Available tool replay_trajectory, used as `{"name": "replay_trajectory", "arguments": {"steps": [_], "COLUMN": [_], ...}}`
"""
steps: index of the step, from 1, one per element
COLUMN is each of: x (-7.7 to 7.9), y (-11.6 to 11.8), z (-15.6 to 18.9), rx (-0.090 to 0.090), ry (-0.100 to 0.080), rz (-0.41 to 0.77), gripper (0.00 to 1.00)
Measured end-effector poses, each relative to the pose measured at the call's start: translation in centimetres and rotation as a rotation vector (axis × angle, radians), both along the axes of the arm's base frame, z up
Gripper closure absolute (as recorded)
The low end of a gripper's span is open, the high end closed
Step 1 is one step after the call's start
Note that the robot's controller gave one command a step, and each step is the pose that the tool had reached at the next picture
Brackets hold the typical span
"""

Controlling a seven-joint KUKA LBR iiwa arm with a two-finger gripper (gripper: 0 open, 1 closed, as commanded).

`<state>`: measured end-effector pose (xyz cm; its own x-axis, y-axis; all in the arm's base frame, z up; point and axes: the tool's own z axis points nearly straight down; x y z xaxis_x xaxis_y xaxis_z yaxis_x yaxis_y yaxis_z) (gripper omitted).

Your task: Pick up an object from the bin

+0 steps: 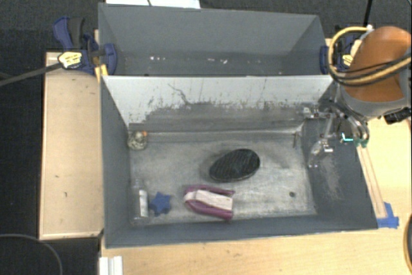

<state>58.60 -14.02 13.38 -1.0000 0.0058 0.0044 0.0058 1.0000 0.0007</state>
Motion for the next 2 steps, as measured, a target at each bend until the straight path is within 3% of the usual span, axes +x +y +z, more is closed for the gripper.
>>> {"name": "replay_trajectory", "arguments": {"steps": [1,2], "x": [-0.3,-1.9], "y": [6.2,13.3], "z": [-6.5,-5.3], "rx": [0.003,0.003], "ry": [-0.003,-0.005], "rz": [-0.045,0.024], "gripper": [0.0,0.0]}}
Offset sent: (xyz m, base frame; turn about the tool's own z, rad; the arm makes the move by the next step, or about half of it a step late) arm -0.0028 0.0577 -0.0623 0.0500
